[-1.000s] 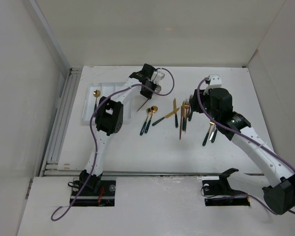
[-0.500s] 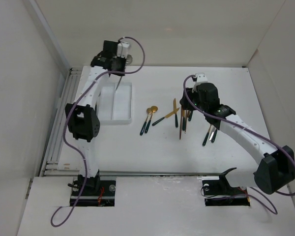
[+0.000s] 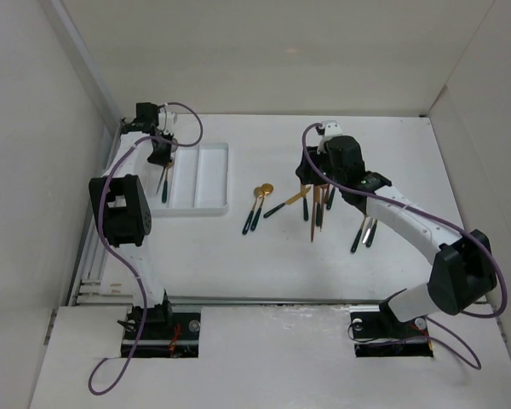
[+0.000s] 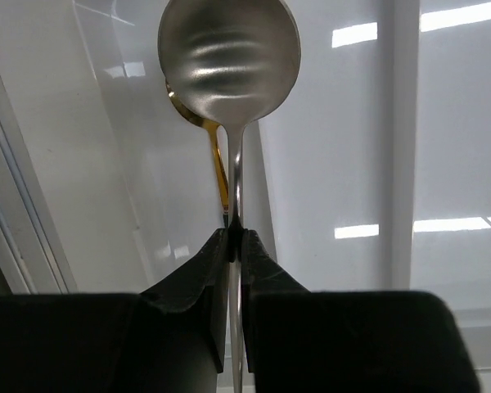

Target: Sort the eating utensils into containers

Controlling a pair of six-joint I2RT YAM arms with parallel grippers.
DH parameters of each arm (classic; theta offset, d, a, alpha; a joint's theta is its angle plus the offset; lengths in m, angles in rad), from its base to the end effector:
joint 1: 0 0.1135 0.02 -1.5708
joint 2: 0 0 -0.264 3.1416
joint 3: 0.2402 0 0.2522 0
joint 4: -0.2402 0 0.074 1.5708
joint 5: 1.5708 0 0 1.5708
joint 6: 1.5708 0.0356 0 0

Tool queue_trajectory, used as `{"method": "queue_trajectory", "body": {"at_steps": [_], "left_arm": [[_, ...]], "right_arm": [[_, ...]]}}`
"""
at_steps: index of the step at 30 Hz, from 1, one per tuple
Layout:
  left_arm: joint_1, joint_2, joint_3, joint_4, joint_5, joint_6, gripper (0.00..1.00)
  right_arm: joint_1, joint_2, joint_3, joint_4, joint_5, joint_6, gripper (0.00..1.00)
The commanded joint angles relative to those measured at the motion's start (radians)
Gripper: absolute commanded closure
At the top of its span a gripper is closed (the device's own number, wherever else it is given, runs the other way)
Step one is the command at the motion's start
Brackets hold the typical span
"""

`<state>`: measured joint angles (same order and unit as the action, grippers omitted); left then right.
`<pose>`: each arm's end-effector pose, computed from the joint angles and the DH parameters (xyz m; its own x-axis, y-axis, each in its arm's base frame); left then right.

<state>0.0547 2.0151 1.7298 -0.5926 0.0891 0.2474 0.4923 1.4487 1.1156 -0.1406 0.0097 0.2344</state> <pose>0.4548 0.0217 0.2563 -0.7443 0.2035 -0.6361 0.1904 0.9776 0.0900 0.2967 0.1587 0.3021 -0.4990 -0.0041 -0.8666 -0.3589 0.9112 0.2024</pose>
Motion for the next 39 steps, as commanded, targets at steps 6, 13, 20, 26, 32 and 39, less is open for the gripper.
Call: {"method": "queue_trajectory", "body": {"at_steps": [6, 13, 20, 26, 32, 39], "left_arm": [[0.057, 0.002, -0.068, 0.102, 0.026, 0.016, 1.00], [0.066, 0.027, -0.093, 0.143, 0.043, 0.047, 1.00], [0.094, 0.047, -0.111, 0.163, 0.073, 0.047, 1.00], [0.094, 0.036, -0.067, 0.134, 0.109, 0.038, 0.54], [0.105, -0.042, 0.060, 0.099, 0.126, -0.013, 0.47], [-0.130, -0.182, 0.090, -0.001, 0.104, 0.006, 0.37]], "right_arm": [[0.015, -0.008, 0.055, 0.064, -0.001, 0.026, 0.45], [0.025, -0.008, 0.046, 0.064, -0.001, 0.048, 0.45], [0.034, -0.017, 0.064, 0.055, 0.018, 0.057, 0.42], [0.043, -0.027, 0.073, 0.045, 0.027, 0.057, 0.38], [0.052, -0.047, 0.073, 0.045, 0.062, 0.057, 0.37], [0.071, -0.111, 0.004, 0.018, 0.134, 0.124, 0.36]]}}
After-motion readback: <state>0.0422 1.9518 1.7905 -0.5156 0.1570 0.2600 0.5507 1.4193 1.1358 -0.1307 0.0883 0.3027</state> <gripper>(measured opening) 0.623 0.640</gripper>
